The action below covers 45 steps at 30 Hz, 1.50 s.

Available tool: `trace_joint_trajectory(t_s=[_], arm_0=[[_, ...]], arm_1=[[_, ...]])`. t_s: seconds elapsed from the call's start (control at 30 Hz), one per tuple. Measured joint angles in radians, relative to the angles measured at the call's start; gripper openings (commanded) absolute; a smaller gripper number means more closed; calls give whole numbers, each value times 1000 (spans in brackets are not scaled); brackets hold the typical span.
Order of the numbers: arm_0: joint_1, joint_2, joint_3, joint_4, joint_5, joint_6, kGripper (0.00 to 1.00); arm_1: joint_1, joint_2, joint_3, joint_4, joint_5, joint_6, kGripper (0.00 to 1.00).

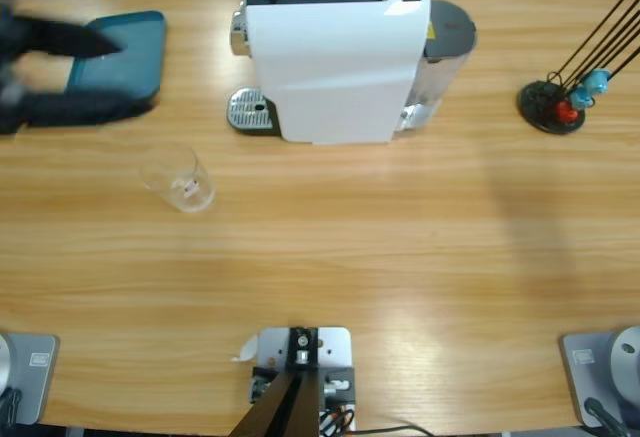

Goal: Pour coffee

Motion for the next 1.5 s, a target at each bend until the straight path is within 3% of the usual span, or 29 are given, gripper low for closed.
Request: trace_joint_trajectory(t_s=[0.13,0.23,0.5,0.83,0.9,1.0,1.03,1.2,1.3,1.5], arm_0=[[-1,-130,104,9,62,6,1000],[-1,-196,156,10,77,6,1000],[-1,-292,290,10,109,-49,1000],[-1,-298,311,10,109,-70,1000],[-1,-298,312,10,109,-70,1000],[-1,-298,314,10,109,-70,1000],[-1,-298,315,10,109,-70,1000],[-1,-298,316,10,109,-73,1000],[-1,-298,316,10,109,-73,1000],[-1,-298,316,10,109,-79,1000]], arm_1=[[-181,107,62,-166,99,17,838],[-269,248,103,-297,165,17,753],[-333,552,204,-636,254,17,735],[-502,629,265,-798,334,11,719],[-509,647,271,-823,345,4,625],[-515,656,276,-840,352,-4,569],[-515,658,277,-840,354,-7,481],[-515,662,286,-844,356,-17,463],[-515,662,287,-844,356,-18,384],[-540,661,287,-850,355,-18,388]])
